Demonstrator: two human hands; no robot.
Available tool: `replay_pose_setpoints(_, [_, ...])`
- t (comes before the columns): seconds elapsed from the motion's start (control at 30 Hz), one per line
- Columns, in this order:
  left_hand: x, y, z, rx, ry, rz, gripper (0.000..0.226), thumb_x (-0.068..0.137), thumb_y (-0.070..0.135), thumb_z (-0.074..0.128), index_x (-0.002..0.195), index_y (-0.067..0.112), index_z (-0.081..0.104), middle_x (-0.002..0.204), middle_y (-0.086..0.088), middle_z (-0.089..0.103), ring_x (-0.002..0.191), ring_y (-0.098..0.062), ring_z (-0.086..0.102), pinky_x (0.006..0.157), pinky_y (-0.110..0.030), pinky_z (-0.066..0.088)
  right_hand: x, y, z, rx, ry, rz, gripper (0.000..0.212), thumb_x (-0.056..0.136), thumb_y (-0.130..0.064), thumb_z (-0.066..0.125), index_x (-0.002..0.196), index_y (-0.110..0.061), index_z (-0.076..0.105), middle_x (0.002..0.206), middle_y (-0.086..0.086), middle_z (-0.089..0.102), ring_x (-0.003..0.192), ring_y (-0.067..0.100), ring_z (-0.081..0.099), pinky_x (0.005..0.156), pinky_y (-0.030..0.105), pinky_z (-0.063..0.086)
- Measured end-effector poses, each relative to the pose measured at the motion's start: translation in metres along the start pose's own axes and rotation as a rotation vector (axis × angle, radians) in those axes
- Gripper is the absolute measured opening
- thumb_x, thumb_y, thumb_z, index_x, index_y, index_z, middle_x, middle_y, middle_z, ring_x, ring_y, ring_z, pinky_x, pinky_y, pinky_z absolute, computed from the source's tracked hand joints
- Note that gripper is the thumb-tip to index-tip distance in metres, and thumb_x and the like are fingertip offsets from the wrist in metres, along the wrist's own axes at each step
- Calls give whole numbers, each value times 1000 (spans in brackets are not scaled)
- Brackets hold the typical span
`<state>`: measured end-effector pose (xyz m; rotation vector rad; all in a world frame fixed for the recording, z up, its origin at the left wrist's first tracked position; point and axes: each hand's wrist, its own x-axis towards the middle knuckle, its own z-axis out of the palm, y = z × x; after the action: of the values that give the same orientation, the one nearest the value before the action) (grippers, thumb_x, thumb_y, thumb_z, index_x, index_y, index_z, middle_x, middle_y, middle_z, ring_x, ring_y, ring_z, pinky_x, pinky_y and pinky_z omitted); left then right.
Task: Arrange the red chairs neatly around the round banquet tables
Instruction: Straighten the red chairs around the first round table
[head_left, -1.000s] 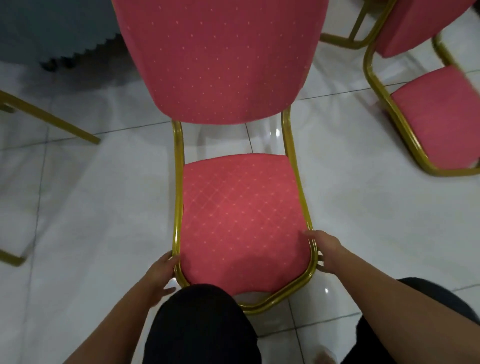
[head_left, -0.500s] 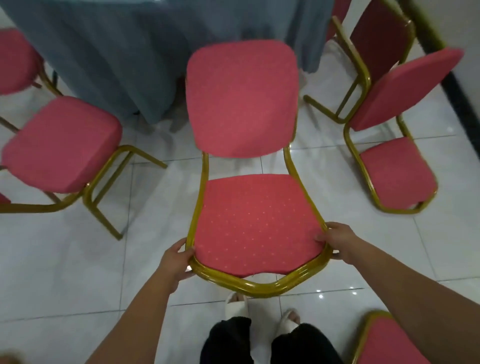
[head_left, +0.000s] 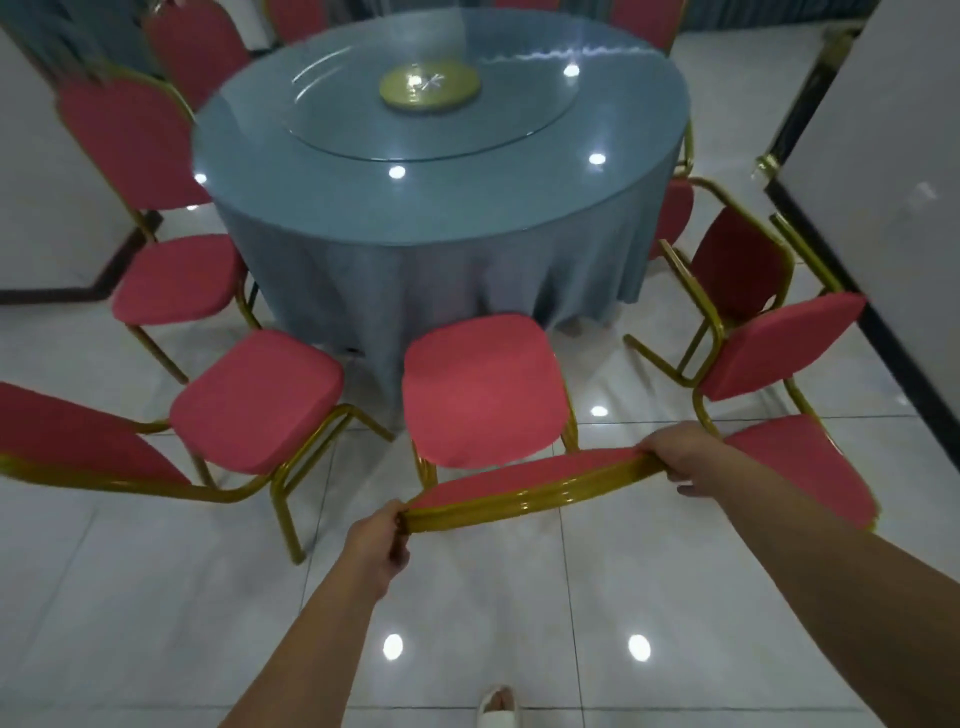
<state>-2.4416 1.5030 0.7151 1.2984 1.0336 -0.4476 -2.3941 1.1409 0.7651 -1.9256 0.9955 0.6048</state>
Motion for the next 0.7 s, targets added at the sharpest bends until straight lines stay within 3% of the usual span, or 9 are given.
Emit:
replay_pose_setpoints(0.1, [-2,19,-6,-30,-9,7,15,95,21,58,87,8,56,71,-9,53,54,-15,53,46,-23,49,-15,-26,9,-136,41,-131,23,94,-28,57,102,-5,58,97,12,55,84,23,51,72,34,44])
replay_pose_setpoints(0.17, [-6,32,-9,14,-59,13,26,97,35,56,105,10,55,101,-13,55,88,-26,60,66,-39,57,-20,-34,19,-270,63,-241,34,98,-40,42,101,-12,62,101,7,58,92,22,53,90,39,44])
replay_pose_setpoints(0.27, [-15,48,-10,202,-64,101,39,98,51,50,125,23,47,129,-1,40,129,-30,41,100,-50,46,-30,-39,27,-348,78,-380,44,99,-53,32,104,-22,62,105,3,60,101,24,55,96,44,44])
replay_pose_setpoints(0.37, [-13,60,-5,387,-153,317,35,101,46,45,121,22,60,130,2,56,124,-22,51,107,-42,39,-35,-34,28,-281,22,-426,40,102,-49,35,115,-20,60,114,5,62,103,22,55,91,38,43])
replay_pose_setpoints(0.43, [-15,66,5,513,-177,439,35,98,50,49,120,26,62,129,2,61,114,-17,57,95,-36,47,-40,-30,23,-251,-21,-453,40,102,-49,39,122,-21,59,124,5,60,110,23,54,97,39,43])
replay_pose_setpoints(0.5, [-23,71,17,664,-152,524,53,89,61,53,134,33,52,136,5,52,120,-18,53,89,-33,51,-43,-23,14,-232,-40,-474,48,101,-50,43,139,-21,51,140,3,52,127,25,48,107,40,37])
replay_pose_setpoints(0.57, [-37,76,41,872,-120,671,77,78,72,53,143,32,47,145,0,49,131,-23,48,104,-44,45,-48,-12,2,-203,-35,-513,54,100,-51,45,147,-23,44,149,2,44,137,23,40,110,39,32])
replay_pose_setpoints(0.7, [-76,68,105,1094,-140,1032,72,78,59,47,143,29,47,147,4,47,137,-21,40,115,-45,32,-43,34,-33,-71,-5,-544,53,97,-51,52,145,-29,45,153,-2,41,140,18,36,112,37,32])
